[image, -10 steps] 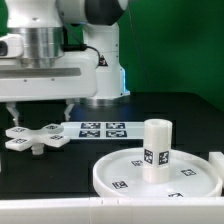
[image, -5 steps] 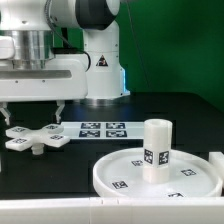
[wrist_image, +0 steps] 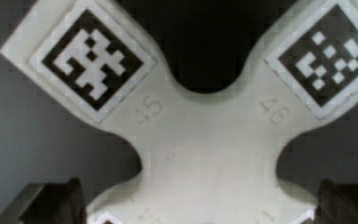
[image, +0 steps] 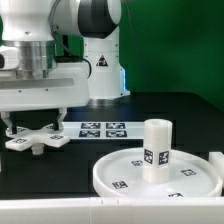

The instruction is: Assemble round table

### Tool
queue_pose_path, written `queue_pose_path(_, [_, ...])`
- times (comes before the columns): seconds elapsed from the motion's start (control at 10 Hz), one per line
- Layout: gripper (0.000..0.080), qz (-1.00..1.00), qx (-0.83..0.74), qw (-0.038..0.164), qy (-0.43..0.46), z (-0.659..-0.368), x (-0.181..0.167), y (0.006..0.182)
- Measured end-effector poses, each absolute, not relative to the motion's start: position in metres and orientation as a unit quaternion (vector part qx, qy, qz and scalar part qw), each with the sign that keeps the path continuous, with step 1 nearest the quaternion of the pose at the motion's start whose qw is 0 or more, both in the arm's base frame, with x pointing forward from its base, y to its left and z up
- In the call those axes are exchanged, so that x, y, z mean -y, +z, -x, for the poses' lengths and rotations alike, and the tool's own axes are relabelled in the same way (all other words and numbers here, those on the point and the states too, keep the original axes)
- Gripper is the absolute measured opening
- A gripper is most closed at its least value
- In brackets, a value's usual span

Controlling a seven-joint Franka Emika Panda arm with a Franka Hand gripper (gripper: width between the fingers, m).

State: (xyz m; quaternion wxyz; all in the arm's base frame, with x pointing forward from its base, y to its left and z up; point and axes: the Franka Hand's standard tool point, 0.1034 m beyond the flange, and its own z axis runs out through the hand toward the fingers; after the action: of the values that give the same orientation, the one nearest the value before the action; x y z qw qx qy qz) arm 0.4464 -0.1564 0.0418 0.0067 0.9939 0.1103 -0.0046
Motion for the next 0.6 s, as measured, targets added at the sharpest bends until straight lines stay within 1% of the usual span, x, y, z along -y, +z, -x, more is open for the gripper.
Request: queue_pose_path(0.6, [0.0649, -0.993, -0.117, 0.005, -0.011, -0.4427, 0.1549, 0.0367])
